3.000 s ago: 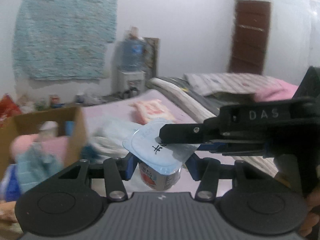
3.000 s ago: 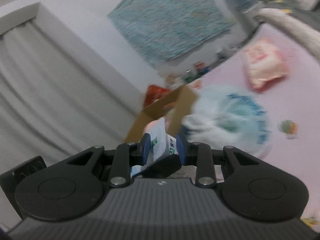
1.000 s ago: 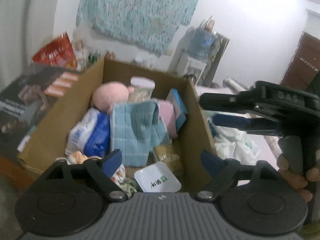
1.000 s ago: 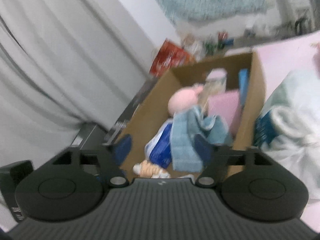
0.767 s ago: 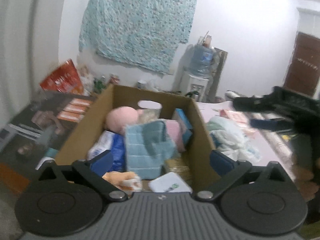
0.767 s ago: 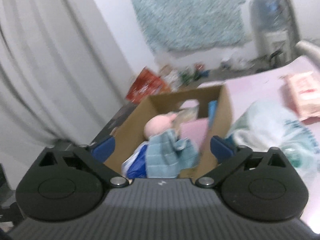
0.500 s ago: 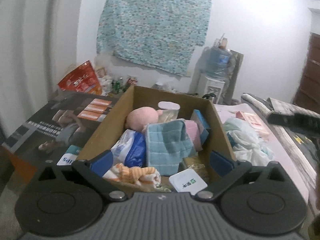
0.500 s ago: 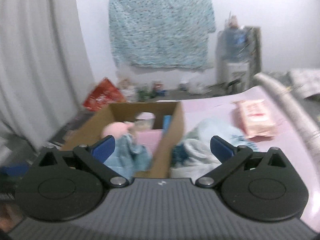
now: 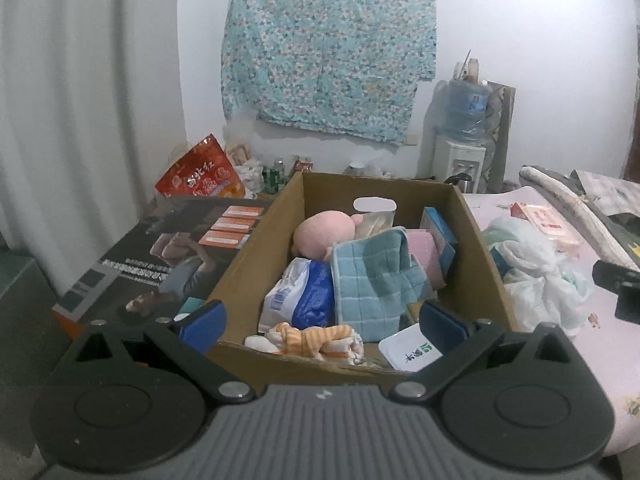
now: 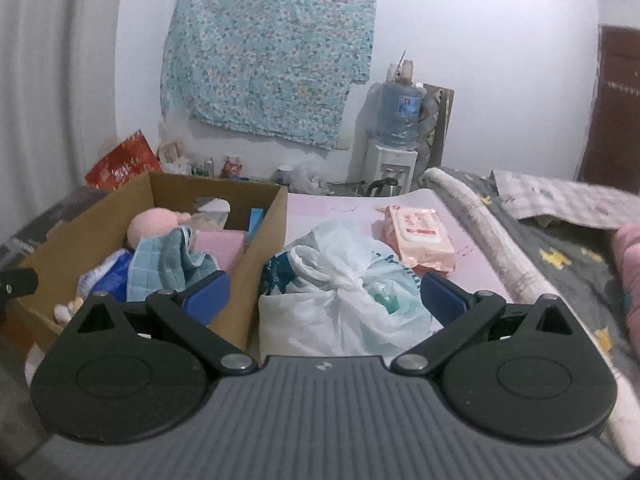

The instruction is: Organize soft objects

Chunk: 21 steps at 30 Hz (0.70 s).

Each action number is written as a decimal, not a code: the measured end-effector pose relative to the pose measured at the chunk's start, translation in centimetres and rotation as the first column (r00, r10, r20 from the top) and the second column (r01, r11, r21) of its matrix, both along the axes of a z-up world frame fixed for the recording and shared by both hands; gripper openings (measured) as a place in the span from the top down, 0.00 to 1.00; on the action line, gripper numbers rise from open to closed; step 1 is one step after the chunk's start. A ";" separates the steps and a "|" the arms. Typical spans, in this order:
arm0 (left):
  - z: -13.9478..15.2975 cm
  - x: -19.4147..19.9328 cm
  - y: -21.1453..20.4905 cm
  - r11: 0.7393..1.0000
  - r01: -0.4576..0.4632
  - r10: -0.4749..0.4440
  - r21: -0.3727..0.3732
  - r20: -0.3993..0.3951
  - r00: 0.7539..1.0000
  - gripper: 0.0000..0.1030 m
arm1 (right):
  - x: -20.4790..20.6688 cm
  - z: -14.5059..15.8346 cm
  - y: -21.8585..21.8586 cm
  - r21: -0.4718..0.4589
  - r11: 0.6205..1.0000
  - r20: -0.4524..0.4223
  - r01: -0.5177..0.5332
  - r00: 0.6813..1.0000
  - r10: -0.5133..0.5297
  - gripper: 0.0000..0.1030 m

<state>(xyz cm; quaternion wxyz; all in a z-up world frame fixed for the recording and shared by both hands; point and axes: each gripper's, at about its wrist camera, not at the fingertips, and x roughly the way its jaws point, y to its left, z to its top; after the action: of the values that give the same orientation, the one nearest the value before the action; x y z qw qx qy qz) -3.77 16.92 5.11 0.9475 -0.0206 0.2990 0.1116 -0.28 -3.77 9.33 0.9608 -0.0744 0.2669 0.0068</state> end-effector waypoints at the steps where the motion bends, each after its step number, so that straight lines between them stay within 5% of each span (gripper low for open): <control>1: 0.0 0.0 0.0 1.000 0.004 -0.004 0.003 0.000 1.000 0.00 | -0.2 0.0 0.3 -0.011 1.000 -0.005 -0.005 1.000 0.005 0.01; 9: -0.6 -0.2 0.4 1.000 0.010 -0.010 -0.025 -0.019 1.000 0.00 | -2.3 -2.3 1.5 0.123 0.992 -0.130 -0.027 0.991 0.043 0.01; 21: -2.6 -0.1 1.3 0.999 0.007 -0.015 -0.045 -0.182 0.983 0.00 | -1.5 -4.1 2.9 0.149 0.988 -0.239 -0.037 0.968 0.072 0.01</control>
<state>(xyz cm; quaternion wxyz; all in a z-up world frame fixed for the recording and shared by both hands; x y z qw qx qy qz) -3.89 18.23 2.49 0.9161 -0.0294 0.3869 0.1009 -1.82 -0.83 5.25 0.9231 -0.0108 0.3794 0.0615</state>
